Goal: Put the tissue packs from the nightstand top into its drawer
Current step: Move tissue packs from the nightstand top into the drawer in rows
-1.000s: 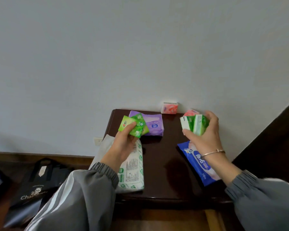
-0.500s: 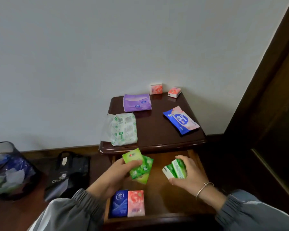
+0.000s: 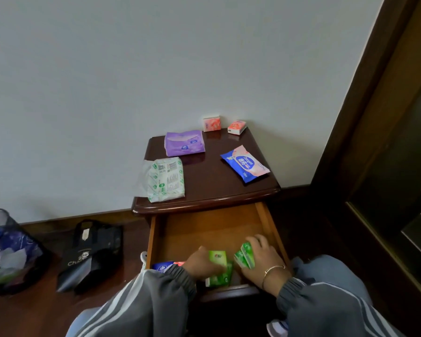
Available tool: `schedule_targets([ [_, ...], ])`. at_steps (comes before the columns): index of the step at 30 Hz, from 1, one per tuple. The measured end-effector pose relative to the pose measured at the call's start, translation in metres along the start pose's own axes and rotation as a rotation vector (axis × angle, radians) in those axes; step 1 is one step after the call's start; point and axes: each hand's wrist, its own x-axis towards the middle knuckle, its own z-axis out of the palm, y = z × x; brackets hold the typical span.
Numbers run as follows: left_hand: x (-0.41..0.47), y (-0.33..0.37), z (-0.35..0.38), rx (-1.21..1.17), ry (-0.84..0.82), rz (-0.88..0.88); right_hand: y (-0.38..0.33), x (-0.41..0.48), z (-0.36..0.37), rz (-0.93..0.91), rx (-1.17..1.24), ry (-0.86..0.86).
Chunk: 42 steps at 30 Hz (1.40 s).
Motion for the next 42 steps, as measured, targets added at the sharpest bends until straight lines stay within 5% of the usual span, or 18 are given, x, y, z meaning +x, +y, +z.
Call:
schedule_targets([
  [7, 0.011, 0.008, -0.005, 0.438, 0.032, 0.252, 0.004, 0.004, 0.003, 0.016, 0.037, 0.043],
  [11, 0.015, 0.013, -0.013, 0.665, -0.132, 0.464, 0.007, 0.006, 0.005, 0.038, 0.049, 0.059],
  [15, 0.019, 0.021, -0.011, 0.746, -0.288, 0.43, 0.007, 0.007, 0.006, 0.071, 0.066, 0.061],
  [20, 0.017, 0.021, -0.011, 0.993, -0.241, 0.376, 0.006, 0.007, 0.006, 0.088, 0.066, 0.046],
  [29, 0.014, -0.023, -0.013, 0.988, -0.042, 0.545, 0.005, 0.006, 0.004, 0.096, 0.052, 0.014],
  [42, 0.009, -0.064, -0.008, 0.684, 0.023, 0.376, -0.001, 0.006, 0.005, 0.078, 0.026, -0.016],
])
